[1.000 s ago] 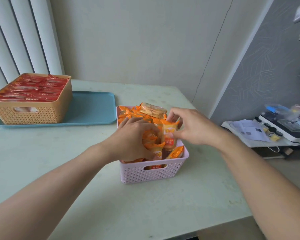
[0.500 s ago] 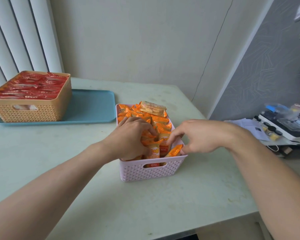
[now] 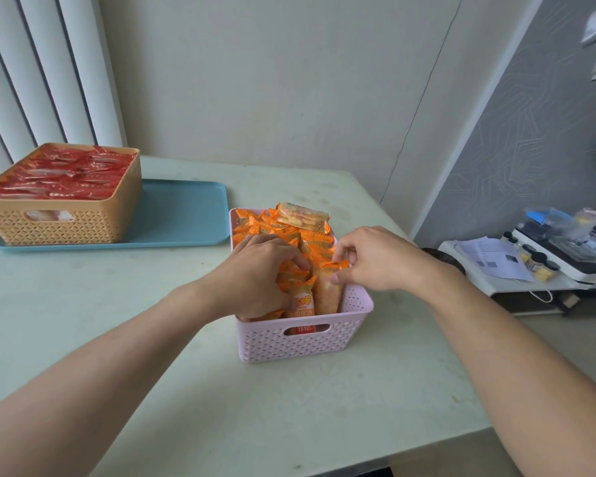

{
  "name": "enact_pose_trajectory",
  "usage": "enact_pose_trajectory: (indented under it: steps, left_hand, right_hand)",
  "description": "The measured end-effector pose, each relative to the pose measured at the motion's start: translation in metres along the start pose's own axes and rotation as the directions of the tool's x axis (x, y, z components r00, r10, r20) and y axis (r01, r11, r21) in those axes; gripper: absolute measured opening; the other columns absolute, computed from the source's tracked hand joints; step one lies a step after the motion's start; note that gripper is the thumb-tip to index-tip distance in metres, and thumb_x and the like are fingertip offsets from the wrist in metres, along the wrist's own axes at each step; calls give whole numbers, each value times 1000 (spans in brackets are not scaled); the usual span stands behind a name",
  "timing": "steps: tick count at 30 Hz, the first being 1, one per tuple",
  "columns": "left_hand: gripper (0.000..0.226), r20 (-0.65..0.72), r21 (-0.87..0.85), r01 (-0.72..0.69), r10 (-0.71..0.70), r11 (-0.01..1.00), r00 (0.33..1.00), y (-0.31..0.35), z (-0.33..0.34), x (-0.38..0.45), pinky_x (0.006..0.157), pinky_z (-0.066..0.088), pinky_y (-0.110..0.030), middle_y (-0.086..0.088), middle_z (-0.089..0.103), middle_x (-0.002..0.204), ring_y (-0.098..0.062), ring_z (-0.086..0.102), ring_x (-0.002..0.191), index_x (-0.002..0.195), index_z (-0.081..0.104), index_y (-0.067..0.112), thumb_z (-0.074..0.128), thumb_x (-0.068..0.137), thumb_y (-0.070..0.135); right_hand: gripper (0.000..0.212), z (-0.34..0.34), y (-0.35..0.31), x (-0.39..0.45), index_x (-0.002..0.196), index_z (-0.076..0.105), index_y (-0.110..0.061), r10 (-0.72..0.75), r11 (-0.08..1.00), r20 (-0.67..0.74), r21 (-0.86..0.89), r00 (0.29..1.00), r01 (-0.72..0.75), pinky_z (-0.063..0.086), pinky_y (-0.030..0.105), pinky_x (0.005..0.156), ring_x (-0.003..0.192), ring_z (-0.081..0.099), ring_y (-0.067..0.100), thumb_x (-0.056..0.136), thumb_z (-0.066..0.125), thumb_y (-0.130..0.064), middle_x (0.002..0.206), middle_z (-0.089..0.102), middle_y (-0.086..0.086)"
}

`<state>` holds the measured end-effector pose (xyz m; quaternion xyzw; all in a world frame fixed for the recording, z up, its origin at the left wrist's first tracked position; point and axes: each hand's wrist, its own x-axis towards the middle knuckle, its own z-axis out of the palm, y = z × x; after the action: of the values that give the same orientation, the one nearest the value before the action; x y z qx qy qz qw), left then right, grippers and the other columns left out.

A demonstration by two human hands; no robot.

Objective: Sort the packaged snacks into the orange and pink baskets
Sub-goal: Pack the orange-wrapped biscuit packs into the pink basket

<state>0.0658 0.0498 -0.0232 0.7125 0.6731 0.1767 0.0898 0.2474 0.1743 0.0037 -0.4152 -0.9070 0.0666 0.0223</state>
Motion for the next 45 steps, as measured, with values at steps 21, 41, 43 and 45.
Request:
enact_pose_trajectory:
  steps: [21,41,43,45]
  left_hand:
    - [21,-154,-809,-102,-41,579,987,4,-14,2,87,60,-33,-8,78,99,-24,75,95,111,72,8,69,92,17]
    - [54,-296,-698,-120,-131,706,946,7,-6,2,76,58,-28,8,74,79,-6,70,80,116,56,29,83,71,45]
    - [66,-247,-653,-84,-106,753,963,6,-5,2,85,56,-29,15,75,91,-2,69,93,127,51,31,77,72,56]
    - [82,-176,-491,-15,-83,871,981,4,-4,2,99,49,-32,17,69,116,-4,60,117,139,44,36,77,69,63]
  right_hand:
    - [49,-21,-20,-33,118,62,-39,-74,751,-494,545,866,374,57,32,72,90,68,12,74,75,-56,110,68,-14]
    - [62,-19,-8,-34,127,52,-32,-194,687,-88,698,977,200,59,37,79,79,68,16,80,85,-10,98,73,-3]
    - [58,-19,-2,-34,126,51,-39,-192,763,-62,618,979,189,59,38,76,75,69,19,84,82,-12,97,69,-2]
    - [44,-20,4,-33,111,55,-44,-118,872,-34,475,992,120,53,34,66,72,68,19,85,81,-20,96,65,-6]
